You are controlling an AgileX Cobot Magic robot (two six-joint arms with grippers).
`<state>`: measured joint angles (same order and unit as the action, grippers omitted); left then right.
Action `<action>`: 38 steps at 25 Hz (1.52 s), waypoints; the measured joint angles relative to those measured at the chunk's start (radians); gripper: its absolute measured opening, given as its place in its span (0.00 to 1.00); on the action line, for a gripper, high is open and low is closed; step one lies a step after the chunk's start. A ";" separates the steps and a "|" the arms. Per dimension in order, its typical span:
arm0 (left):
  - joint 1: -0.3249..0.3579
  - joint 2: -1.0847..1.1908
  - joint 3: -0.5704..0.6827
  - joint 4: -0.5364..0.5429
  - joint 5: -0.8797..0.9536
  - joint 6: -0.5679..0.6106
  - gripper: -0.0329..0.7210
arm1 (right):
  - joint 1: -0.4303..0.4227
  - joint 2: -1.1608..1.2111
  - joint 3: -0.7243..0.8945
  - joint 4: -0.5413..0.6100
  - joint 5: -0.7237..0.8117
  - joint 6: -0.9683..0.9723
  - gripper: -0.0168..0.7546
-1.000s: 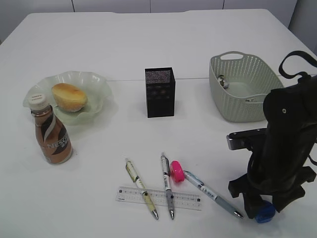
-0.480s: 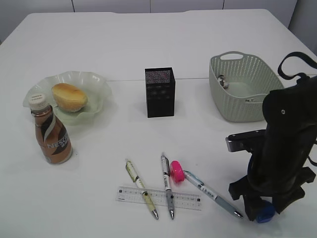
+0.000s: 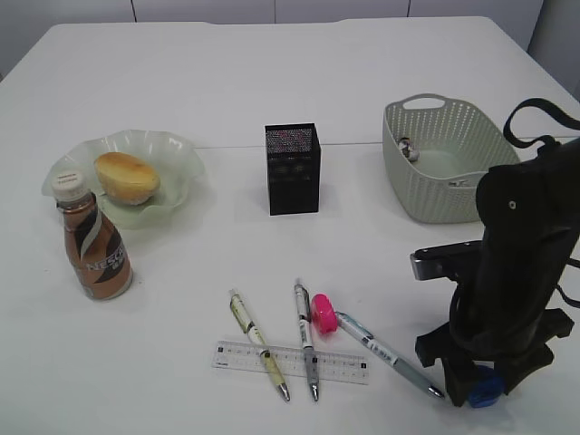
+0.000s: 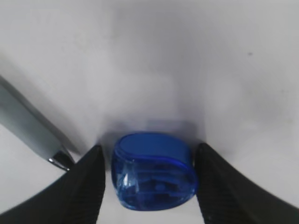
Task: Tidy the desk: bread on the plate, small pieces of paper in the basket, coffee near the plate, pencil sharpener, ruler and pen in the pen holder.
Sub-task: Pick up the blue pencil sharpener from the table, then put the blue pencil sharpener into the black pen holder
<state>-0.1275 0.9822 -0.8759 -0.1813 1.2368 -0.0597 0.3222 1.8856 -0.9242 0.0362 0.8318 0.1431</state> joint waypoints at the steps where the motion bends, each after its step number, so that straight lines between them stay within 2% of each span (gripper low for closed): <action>1: 0.000 0.000 0.000 0.000 0.000 0.000 0.60 | 0.000 0.000 0.000 0.000 0.000 0.000 0.64; 4: 0.000 0.000 0.000 0.000 0.000 0.000 0.60 | 0.000 0.000 0.000 0.002 0.000 0.000 0.54; 6: 0.000 0.000 0.000 0.000 0.000 0.000 0.60 | 0.000 0.001 0.000 0.004 0.000 -0.002 0.52; 14: 0.000 0.000 0.000 0.000 0.000 -0.001 0.60 | 0.000 0.007 -0.014 0.001 0.020 -0.002 0.50; 21: 0.000 0.000 0.000 0.000 0.000 -0.001 0.60 | 0.000 0.015 -0.108 -0.022 0.099 -0.002 0.50; 31: 0.000 0.000 0.000 0.000 0.000 -0.003 0.59 | 0.000 0.017 -0.352 -0.024 0.263 -0.049 0.50; 38: 0.000 0.000 0.000 -0.029 0.000 -0.005 0.59 | 0.000 0.023 -0.611 -0.022 0.271 -0.053 0.50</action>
<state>-0.1275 0.9822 -0.8759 -0.2104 1.2368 -0.0644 0.3222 1.9089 -1.5350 0.0140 1.1023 0.0904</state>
